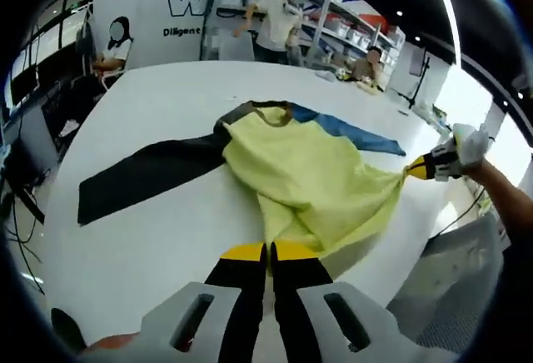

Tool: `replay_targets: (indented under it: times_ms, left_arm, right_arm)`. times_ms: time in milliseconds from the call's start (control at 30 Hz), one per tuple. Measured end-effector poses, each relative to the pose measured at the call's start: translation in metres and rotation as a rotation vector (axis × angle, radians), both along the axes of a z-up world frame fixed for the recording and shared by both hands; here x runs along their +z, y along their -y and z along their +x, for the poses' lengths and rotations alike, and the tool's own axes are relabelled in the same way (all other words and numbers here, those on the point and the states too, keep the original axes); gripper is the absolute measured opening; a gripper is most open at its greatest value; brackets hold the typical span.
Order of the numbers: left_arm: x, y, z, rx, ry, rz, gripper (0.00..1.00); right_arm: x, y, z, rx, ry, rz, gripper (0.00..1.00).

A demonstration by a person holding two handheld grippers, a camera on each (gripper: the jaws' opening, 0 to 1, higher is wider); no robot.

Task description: Fold the garment on the visible template until the final outline fits inside the template.

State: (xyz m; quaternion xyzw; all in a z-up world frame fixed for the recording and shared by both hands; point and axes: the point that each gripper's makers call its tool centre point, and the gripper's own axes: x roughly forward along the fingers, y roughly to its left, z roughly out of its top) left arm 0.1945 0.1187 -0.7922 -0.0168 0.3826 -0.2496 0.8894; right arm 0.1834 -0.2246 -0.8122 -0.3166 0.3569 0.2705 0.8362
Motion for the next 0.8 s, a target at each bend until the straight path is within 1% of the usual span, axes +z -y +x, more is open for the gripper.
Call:
replay_targets:
  times_ms: [67, 133, 200, 267, 333, 433, 567, 633, 733, 800]
  left_arm:
    - [-0.006, -0.003, -0.004, 0.005, -0.036, 0.015, 0.00]
    - [-0.007, -0.002, -0.008, 0.006, -0.055, -0.009, 0.00]
    - [-0.003, -0.001, -0.008, 0.013, -0.057, -0.033, 0.00]
    - [0.002, -0.003, -0.006, 0.012, -0.039, -0.015, 0.00]
    - [0.011, -0.005, 0.001, 0.012, 0.003, 0.008, 0.00]
    - [0.018, -0.004, 0.004, 0.008, 0.020, 0.012, 0.00]
    - [0.028, -0.002, 0.010, 0.008, 0.047, 0.007, 0.00]
    - [0.034, -0.002, 0.012, 0.010, 0.056, 0.001, 0.00]
    - [0.045, -0.002, 0.017, 0.022, 0.081, -0.014, 0.00]
    - [0.048, -0.004, 0.019, 0.029, 0.080, -0.020, 0.00]
  right_arm:
    - [0.004, 0.000, 0.002, -0.006, 0.023, 0.003, 0.00]
    - [0.009, 0.000, 0.004, -0.012, 0.041, 0.008, 0.00]
    - [0.013, 0.000, 0.007, -0.021, 0.058, 0.018, 0.00]
    - [0.017, 0.001, 0.011, -0.029, 0.077, 0.017, 0.00]
    - [0.022, 0.000, 0.013, -0.030, 0.091, 0.021, 0.00]
    - [0.026, -0.003, 0.016, -0.025, 0.103, 0.016, 0.00]
    - [0.030, -0.003, 0.018, -0.023, 0.114, 0.012, 0.00]
    - [0.034, -0.002, 0.020, -0.026, 0.128, 0.012, 0.00]
    - [0.039, 0.001, 0.023, -0.038, 0.143, 0.014, 0.00]
    - [0.041, 0.004, 0.025, -0.048, 0.152, 0.012, 0.00]
